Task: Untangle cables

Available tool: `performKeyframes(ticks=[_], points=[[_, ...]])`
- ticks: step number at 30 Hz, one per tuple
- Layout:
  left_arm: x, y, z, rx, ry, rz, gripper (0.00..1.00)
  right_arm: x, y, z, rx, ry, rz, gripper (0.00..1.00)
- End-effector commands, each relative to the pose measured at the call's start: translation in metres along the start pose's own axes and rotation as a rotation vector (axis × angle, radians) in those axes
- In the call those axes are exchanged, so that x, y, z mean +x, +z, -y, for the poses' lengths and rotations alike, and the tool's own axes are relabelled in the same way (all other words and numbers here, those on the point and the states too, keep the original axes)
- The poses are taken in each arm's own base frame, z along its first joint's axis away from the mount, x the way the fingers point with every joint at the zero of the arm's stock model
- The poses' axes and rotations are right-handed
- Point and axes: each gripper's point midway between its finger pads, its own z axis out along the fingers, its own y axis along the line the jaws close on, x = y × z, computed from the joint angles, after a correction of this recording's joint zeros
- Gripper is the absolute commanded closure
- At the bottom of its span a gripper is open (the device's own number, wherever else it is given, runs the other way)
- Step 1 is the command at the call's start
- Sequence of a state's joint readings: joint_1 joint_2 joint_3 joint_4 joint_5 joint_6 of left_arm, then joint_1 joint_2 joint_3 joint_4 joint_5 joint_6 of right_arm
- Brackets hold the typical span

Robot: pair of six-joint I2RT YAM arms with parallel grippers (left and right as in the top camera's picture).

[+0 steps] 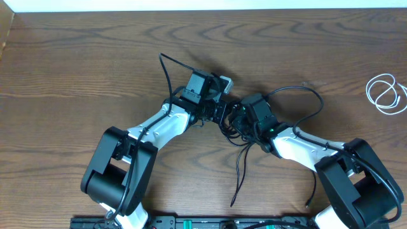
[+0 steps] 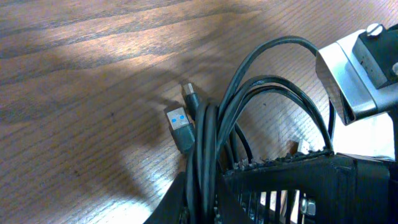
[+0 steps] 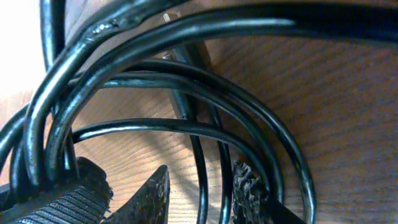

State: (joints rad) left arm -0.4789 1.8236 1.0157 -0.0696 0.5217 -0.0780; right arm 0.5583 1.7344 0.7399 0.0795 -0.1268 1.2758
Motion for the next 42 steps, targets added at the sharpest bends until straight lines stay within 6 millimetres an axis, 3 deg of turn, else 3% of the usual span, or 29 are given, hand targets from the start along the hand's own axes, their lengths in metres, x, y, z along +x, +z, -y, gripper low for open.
performKeyframes(ticks=[1,10,21,31,37,42], points=[[-0.002,0.0,0.003,0.017,0.007,0.004,0.92,0.003,0.007,0.013,0.041,0.018,-0.012,0.7],[-0.002,0.0,0.003,0.017,0.007,0.004,0.92,0.009,0.02,0.029,0.087,0.044,-0.039,0.69],[-0.002,0.0,0.003,0.017,0.007,0.004,0.92,0.029,0.036,0.028,0.054,0.016,-0.117,0.7],[-0.002,0.0,0.003,0.017,0.007,0.004,0.92,0.029,0.036,0.028,0.051,-0.041,-0.118,0.98],[-0.002,0.0,0.003,0.016,0.007,0.004,0.92,0.038,0.034,0.026,0.021,-0.211,-0.179,0.99],[-0.002,0.0,0.003,0.016,0.007,0.004,0.92,0.04,0.031,0.02,-0.006,-0.25,-0.191,0.99]])
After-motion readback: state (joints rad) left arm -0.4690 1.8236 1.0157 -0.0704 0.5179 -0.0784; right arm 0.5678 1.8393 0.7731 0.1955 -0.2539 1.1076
